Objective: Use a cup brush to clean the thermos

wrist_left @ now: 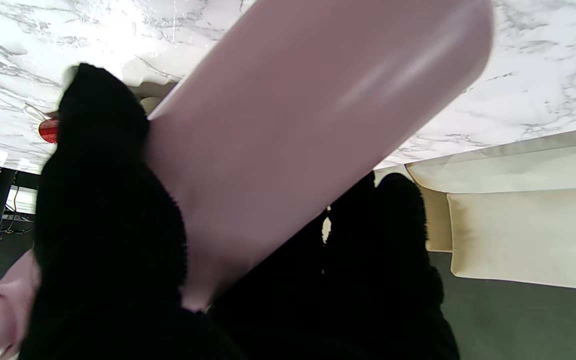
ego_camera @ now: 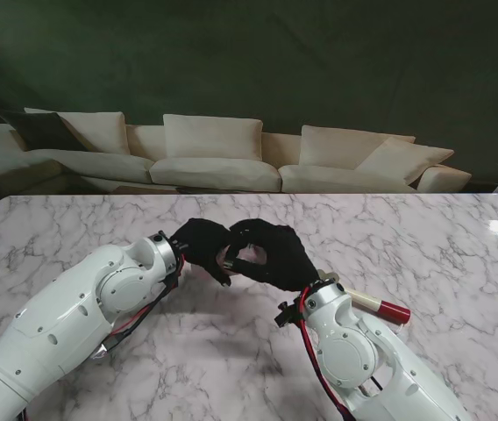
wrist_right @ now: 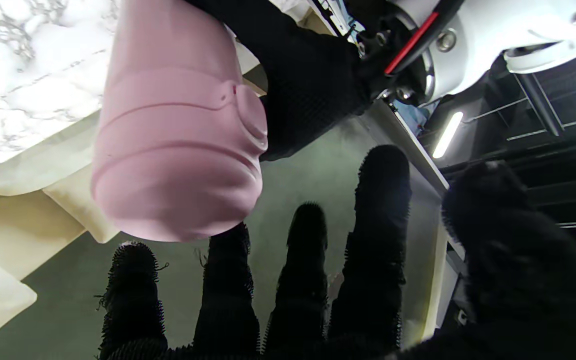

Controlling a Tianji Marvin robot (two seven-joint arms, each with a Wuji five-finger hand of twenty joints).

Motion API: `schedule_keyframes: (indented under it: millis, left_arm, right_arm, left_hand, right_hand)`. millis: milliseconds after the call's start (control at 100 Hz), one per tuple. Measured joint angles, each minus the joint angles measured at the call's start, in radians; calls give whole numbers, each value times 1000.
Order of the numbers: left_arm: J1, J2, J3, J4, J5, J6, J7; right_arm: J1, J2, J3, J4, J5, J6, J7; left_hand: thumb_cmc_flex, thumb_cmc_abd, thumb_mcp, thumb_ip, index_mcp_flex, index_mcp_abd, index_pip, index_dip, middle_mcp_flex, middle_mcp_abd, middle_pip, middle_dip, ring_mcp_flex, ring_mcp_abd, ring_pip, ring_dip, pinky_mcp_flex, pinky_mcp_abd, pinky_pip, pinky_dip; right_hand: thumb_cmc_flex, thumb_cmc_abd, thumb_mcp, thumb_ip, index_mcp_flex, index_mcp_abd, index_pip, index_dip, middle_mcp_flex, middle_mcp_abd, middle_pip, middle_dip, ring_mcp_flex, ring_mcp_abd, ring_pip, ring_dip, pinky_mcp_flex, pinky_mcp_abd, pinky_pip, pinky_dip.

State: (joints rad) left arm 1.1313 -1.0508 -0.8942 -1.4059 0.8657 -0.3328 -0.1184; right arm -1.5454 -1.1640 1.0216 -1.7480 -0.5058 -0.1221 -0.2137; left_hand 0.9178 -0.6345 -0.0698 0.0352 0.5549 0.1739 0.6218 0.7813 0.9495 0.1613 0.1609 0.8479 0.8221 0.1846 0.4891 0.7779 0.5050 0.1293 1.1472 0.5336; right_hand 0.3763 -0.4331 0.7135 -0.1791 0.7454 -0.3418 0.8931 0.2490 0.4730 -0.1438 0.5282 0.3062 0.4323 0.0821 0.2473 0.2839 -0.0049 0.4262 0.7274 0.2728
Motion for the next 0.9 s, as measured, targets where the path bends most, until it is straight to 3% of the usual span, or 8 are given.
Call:
schedule_keyframes:
  millis: [210, 310, 380, 530, 610, 700, 790, 900]
  left_arm:
    - [5, 0, -15, -11, 8, -4, -2]
    - [9, 1, -21, -18, 13, -7, -2]
    - [10, 1, -21, -20, 15, -10, 0]
    - [10, 1, -18, -20, 19, -14, 2]
    - [7, 2, -13, -19, 20, -15, 2]
    - [3, 2, -7, -17, 20, -14, 3]
    - [2, 2, -6, -17, 18, -13, 2]
    - [2, 1, -7, -18, 14, -9, -2]
  right_arm:
    - [-2, -3, 12, 0, -70, 36, -46]
    - [-1, -2, 13, -11, -143, 159, -45]
    - [1, 2, 11, -27, -168, 274, -27]
    - [3, 15, 14, -63, -153, 390, 97]
    - [9, 21, -2, -73, -151, 446, 104]
    - [20, 24, -28, -72, -211, 487, 91]
    - [29, 23, -40, -68, -234, 486, 83]
    - [34, 22, -40, -64, -181, 432, 83]
  left_hand:
    - [0, 0, 0, 0, 0, 0, 0, 0, 0, 0, 1, 0, 0, 0, 1, 0, 0, 0, 0, 0]
    - [0, 0, 0, 0, 0, 0, 0, 0, 0, 0, 1, 0, 0, 0, 1, 0, 0, 0, 0, 0]
    - [0, 0, 0, 0, 0, 0, 0, 0, 0, 0, 2, 0, 0, 0, 1, 0, 0, 0, 0, 0]
    - [0, 0, 0, 0, 0, 0, 0, 0, 0, 0, 7, 0, 0, 0, 2, 0, 1, 0, 1, 0]
    - [0, 0, 0, 0, 0, 0, 0, 0, 0, 0, 8, 0, 1, 0, 2, 0, 1, 0, 1, 1]
    - [0, 0, 0, 0, 0, 0, 0, 0, 0, 0, 8, 0, 1, 0, 3, 0, 1, 0, 1, 1]
    - [0, 0, 0, 0, 0, 0, 0, 0, 0, 0, 9, 0, 1, 0, 3, 0, 1, 0, 1, 1]
    - [0, 0, 0, 0, 0, 0, 0, 0, 0, 0, 9, 0, 1, 0, 4, 0, 1, 0, 1, 1]
  right_hand:
    - [-73, 47, -52, 55, -412, 3, -256, 42, -255, 164, -12, -31, -46, 35, -25, -11, 87, -22, 96, 100]
    - [-158, 59, -114, 73, -534, 234, -302, 26, -267, 247, -81, -66, 7, 92, 47, -6, 213, -85, 257, 156]
    - [-231, 63, -120, 74, -534, 322, -311, 12, -268, 282, -39, -49, 130, 132, 171, 50, 351, -104, 406, 190]
    - [-341, 82, -104, 75, -534, 388, -338, -13, -139, 321, 46, -12, 478, 159, 414, 160, 663, -104, 685, 254]
    - [-377, 113, -118, 75, -532, 406, -336, -13, -41, 333, 127, 29, 634, 145, 566, 220, 837, -113, 854, 276]
    - [-377, 113, -101, 75, -502, 407, -299, -13, 48, 333, 203, 63, 763, 99, 684, 246, 984, -141, 955, 228]
    - [-352, 111, -104, 75, -442, 354, -255, -8, 73, 330, 257, 93, 786, 66, 761, 275, 1019, -178, 991, 203]
    - [-297, 110, -123, 75, -376, 277, -267, 49, 27, 317, 280, 133, 659, 59, 816, 317, 900, -206, 1002, 223]
